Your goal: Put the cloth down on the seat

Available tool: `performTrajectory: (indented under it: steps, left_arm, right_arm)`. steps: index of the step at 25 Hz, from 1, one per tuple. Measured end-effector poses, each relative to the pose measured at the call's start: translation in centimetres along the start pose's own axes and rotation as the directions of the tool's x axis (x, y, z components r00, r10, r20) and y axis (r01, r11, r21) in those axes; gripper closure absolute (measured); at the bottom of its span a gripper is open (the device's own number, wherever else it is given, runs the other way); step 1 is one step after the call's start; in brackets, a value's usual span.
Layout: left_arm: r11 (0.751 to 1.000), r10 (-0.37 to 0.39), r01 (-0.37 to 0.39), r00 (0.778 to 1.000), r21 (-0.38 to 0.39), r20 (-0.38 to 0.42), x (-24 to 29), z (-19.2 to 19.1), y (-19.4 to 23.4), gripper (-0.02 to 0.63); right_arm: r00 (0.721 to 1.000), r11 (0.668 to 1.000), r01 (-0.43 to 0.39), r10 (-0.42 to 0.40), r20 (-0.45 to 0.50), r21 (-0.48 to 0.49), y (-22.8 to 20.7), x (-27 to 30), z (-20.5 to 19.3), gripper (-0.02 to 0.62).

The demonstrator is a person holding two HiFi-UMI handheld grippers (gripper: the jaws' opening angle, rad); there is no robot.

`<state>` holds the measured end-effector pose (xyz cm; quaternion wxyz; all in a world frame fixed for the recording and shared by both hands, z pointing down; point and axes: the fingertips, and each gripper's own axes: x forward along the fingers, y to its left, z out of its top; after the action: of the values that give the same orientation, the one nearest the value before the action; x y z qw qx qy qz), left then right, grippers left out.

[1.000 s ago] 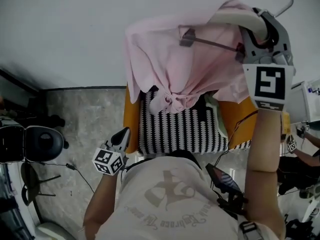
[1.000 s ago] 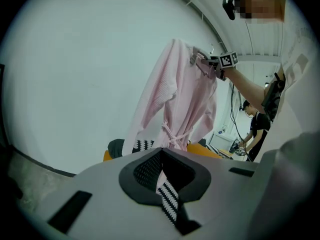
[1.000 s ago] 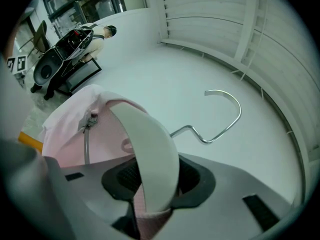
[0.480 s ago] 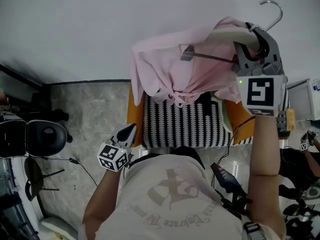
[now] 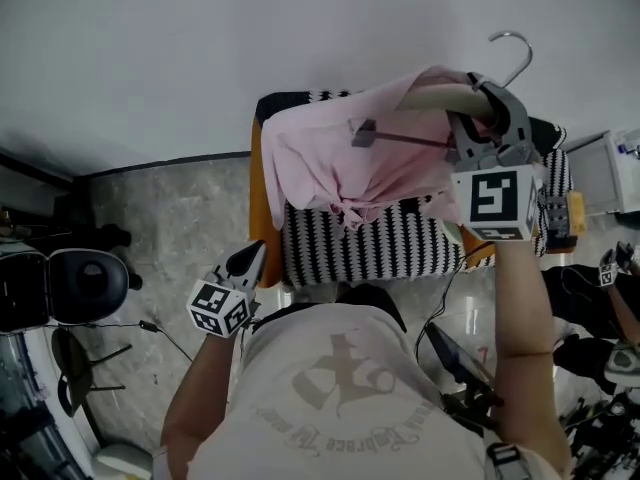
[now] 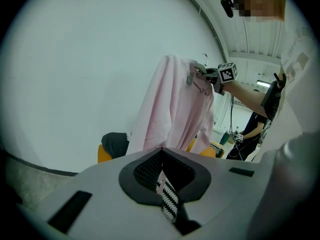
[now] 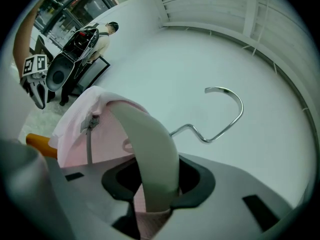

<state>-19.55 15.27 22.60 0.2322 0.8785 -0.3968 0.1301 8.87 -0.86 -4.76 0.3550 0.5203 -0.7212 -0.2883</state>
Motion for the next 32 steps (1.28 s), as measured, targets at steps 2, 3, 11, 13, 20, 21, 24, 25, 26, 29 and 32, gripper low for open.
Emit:
performTrajectory:
  steps: [2, 3, 11, 13, 20, 21, 24, 25, 26, 29, 32]
  left_arm:
    - [1.0, 0.005, -0.005, 1.0, 0.001, 0.001, 0.0, -0.1, 0.0, 0.595]
    - [1.0, 0.01, -0.01, 1.0, 0.0, 0.001, 0.0, -0.1, 0.0, 0.595]
    - [0.997, 0.067, -0.068, 0.998, -0.021, -0.012, -0.2, -0.7, 1.4, 0.595]
    - [0.997, 0.079, -0.079, 0.997, -0.024, -0.011, -0.1, -0.4, 1.6, 0.595]
    - [0.997, 0.079, -0.079, 0.997, -0.014, -0.018, 2.3, 0.7, 0.8, 0.595]
    - [0.997, 0.079, -0.079, 0.997, -0.012, -0.016, 2.8, 0.9, 0.6, 0.595]
    - [0.997, 0.081, -0.081, 0.997, -0.002, -0.01, 4.3, 1.7, -0.1, 0.595]
    - [0.996, 0.084, -0.084, 0.996, 0.0, -0.008, 4.8, 1.9, -0.3, 0.595]
    - [0.996, 0.087, -0.087, 0.996, 0.001, -0.006, 5.1, 2.2, -0.5, 0.595]
    - [0.995, 0.098, -0.098, 0.995, 0.002, -0.008, 6.1, 2.8, -0.8, 0.595]
    - [0.993, 0.115, -0.115, 0.993, 0.001, -0.017, 6.9, 3.0, -1.6, 0.595]
  right_arm:
    - [1.0, 1.0, -0.004, 0.004, -0.006, 0.002, 1.0, -0.1, -1.2, 0.439]
    - [1.0, 1.0, -0.003, 0.003, 0.003, -0.002, 1.6, -0.1, -1.6, 0.439]
    - [0.999, 0.999, -0.038, 0.038, 0.016, 0.003, 6.5, 0.3, -5.9, 0.439]
    - [0.998, 0.998, -0.054, 0.054, 0.013, 0.017, 7.3, 0.6, -6.8, 0.441]
    - [0.992, 0.992, -0.126, 0.126, -0.008, 0.033, 10.3, 1.3, -10.1, 0.448]
    - [0.99, 0.99, -0.137, 0.137, -0.012, 0.034, 10.7, 1.5, -10.8, 0.448]
    - [0.984, 0.983, -0.174, 0.175, -0.022, 0.051, 11.9, 1.9, -12.8, 0.45]
    - [0.982, 0.981, -0.187, 0.189, -0.023, 0.059, 12.3, 2.0, -13.4, 0.451]
    - [0.979, 0.977, -0.201, 0.203, -0.024, 0.065, 12.8, 2.1, -13.9, 0.454]
    - [0.97, 0.969, -0.24, 0.242, -0.024, 0.066, 14.1, 2.7, -15.2, 0.456]
    - [0.962, 0.961, -0.27, 0.272, -0.021, 0.058, 15.1, 3.4, -16.7, 0.459]
